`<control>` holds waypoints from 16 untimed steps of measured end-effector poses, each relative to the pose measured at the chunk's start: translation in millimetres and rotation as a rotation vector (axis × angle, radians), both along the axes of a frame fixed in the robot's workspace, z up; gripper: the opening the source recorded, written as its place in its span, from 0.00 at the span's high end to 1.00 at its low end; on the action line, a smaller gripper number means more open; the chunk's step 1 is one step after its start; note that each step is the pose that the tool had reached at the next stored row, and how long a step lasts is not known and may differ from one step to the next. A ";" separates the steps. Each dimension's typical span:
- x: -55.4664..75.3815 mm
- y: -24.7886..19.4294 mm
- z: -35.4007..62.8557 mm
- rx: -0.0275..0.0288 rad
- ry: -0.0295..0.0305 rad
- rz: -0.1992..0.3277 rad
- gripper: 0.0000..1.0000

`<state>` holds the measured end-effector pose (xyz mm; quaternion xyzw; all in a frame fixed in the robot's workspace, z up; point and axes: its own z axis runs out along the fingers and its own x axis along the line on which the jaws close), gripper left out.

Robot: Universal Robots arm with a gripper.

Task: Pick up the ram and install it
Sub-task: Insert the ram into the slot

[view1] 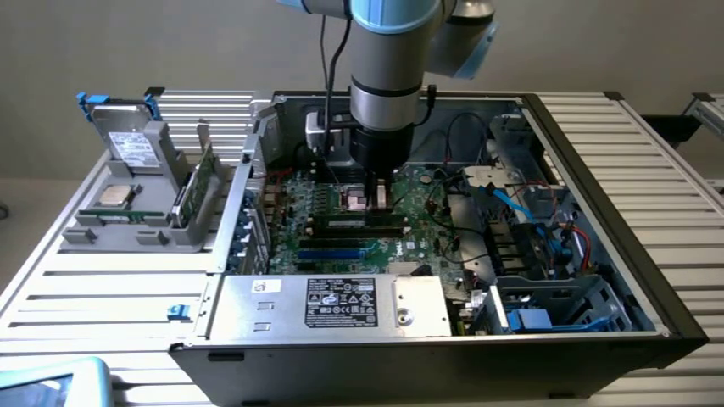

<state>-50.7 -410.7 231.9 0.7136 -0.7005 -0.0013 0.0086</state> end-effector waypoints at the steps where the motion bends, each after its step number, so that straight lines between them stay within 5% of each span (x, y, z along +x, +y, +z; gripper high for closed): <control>1: -0.3 0.0 -0.2 0.0001 -0.0006 0.000 0.85; 16: -2.2 1.2 -4.2 0.0000 -0.0083 0.000 0.85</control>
